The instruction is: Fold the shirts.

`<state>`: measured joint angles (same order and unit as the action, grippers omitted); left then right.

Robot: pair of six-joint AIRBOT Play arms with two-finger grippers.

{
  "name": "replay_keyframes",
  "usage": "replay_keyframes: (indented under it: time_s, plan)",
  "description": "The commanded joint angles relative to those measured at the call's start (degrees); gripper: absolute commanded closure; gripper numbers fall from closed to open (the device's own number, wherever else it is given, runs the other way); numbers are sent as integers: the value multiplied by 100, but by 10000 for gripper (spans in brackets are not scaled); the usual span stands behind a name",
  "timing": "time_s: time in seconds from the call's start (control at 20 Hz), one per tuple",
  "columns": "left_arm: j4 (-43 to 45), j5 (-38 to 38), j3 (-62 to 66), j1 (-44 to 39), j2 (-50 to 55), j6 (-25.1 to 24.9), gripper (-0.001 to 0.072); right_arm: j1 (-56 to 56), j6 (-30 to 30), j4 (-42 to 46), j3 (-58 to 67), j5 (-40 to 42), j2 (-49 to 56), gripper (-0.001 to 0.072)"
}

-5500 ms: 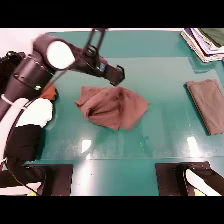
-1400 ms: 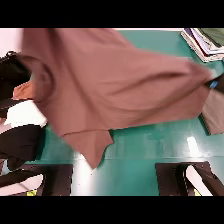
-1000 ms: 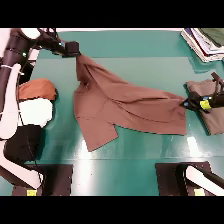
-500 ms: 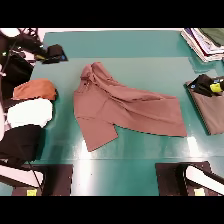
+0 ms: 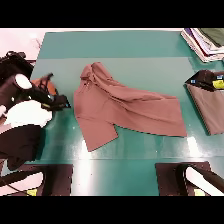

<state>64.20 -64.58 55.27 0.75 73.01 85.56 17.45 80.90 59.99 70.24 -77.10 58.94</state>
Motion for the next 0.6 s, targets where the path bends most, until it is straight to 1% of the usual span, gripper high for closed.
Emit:
replay_keyframes:
  time_s: [0.0,0.1,0.2,0.3,0.4,0.45,0.5,0.55]
  plan:
    - [-1064,780,-1121,4,-140,-531,163,-160,7,-7,7,-4,-37,263]
    - [-1379,990,-1353,-7,-140,-730,163,-212,7,-7,7,-4,-37,264]
    - [-1370,1126,-1475,-179,-116,-761,163,-212,7,-31,7,-7,-37,263]
    - [-1386,1373,-1484,-503,-101,-754,164,-212,9,-37,7,-11,-37,263]
    - [-1530,1766,-1482,-745,-101,-597,165,-212,9,-35,7,-59,-37,264]
    - [-1609,1893,-1478,-802,-101,-538,264,-199,9,-31,7,-111,-37,264]
    - [-1676,1917,-1478,-813,-103,-501,512,-157,7,-28,7,-153,-37,264]
    - [-1665,1915,-1447,-813,-107,-505,656,-85,2,-26,2,-210,-37,263]
